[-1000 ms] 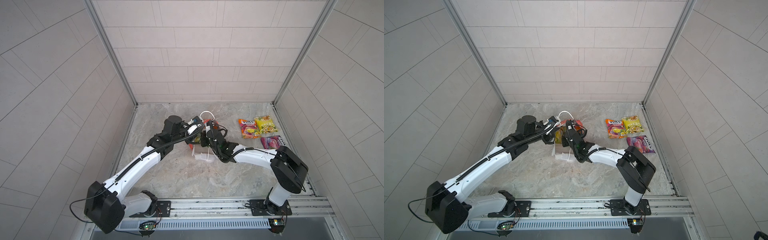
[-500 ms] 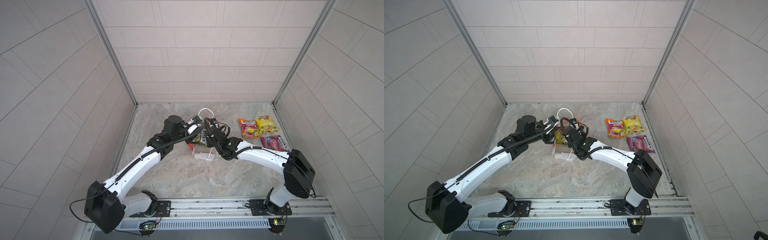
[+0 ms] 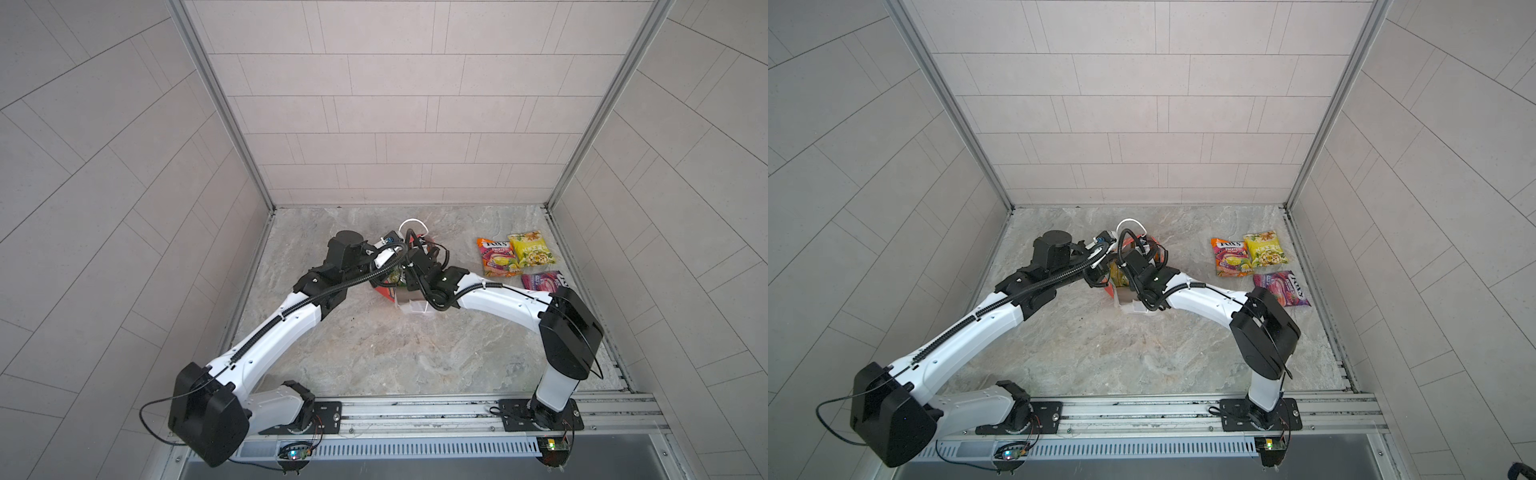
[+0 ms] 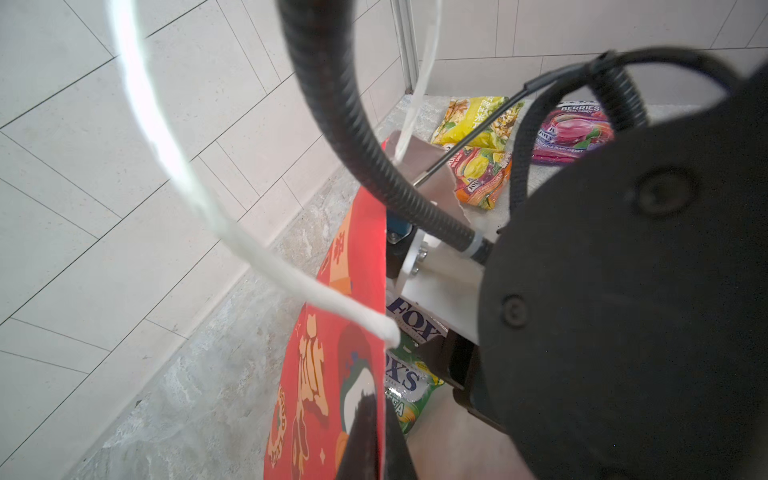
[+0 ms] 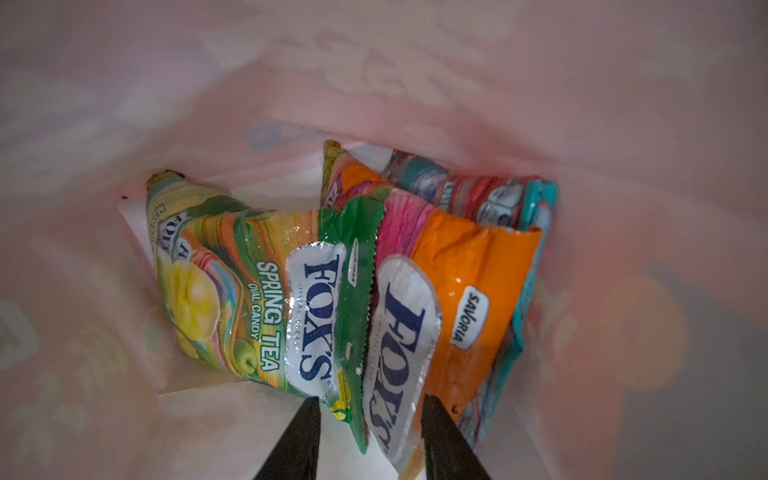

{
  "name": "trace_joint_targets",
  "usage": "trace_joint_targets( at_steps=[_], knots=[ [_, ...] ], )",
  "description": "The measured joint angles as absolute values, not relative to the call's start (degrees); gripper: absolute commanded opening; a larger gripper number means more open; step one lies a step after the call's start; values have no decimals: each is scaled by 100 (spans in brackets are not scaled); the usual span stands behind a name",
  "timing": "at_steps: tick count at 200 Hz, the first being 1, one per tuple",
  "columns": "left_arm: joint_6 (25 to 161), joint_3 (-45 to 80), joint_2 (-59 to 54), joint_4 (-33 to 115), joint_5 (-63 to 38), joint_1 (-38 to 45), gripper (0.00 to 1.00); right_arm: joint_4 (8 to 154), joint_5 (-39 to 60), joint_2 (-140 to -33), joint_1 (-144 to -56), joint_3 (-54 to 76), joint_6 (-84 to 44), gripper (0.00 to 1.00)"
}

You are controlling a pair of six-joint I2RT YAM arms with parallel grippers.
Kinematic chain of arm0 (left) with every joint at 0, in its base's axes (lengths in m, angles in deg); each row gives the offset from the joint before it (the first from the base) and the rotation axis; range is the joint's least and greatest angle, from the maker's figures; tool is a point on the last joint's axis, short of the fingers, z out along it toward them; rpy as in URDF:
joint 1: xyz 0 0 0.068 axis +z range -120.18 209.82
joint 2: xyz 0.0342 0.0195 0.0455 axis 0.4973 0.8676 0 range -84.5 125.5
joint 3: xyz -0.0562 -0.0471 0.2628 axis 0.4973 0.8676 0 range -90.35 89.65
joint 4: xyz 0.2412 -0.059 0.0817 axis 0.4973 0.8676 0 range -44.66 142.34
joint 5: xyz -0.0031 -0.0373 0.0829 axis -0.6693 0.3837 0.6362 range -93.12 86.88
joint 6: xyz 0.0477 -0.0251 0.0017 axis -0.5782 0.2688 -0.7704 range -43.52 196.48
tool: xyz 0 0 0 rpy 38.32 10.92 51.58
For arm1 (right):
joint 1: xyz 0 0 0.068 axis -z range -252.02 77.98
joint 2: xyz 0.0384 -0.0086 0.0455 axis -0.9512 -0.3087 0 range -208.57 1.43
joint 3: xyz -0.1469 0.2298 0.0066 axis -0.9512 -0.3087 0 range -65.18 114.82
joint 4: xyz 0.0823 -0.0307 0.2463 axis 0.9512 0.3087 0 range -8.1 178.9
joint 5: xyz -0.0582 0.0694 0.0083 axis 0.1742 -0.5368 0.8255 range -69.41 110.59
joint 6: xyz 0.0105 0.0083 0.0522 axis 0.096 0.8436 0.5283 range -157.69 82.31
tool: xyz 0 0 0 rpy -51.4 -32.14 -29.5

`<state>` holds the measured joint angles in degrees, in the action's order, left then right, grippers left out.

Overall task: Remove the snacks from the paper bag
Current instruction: 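Close the right gripper on the top edge of the orange FOX'S packet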

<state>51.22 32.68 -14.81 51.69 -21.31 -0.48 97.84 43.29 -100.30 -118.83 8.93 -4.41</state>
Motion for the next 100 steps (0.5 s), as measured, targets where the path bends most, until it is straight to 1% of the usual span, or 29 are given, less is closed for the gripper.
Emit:
trace_joint_targets(
  at_steps=[24,43,68,90,100],
  knots=[
    [5131,3272,-1481,5167,-2092,-37,0,9745,4290,-10222,-11848,998,-369,45],
    [5146,3272,-1481,5158,-2083,-18,0,9681,4294,-10356,-11811,1048,-286,42],
    [5116,3281,-1481,5132,-2101,-31,0,9590,4351,-10502,-11769,1041,-174,34],
    [5111,3285,-1481,5130,-2098,-31,0,9312,4329,-10541,-11710,961,-157,23],
    [5111,3290,-1481,5134,-2098,-31,0,9155,4325,-10554,-11682,895,-135,21]
  ],
)
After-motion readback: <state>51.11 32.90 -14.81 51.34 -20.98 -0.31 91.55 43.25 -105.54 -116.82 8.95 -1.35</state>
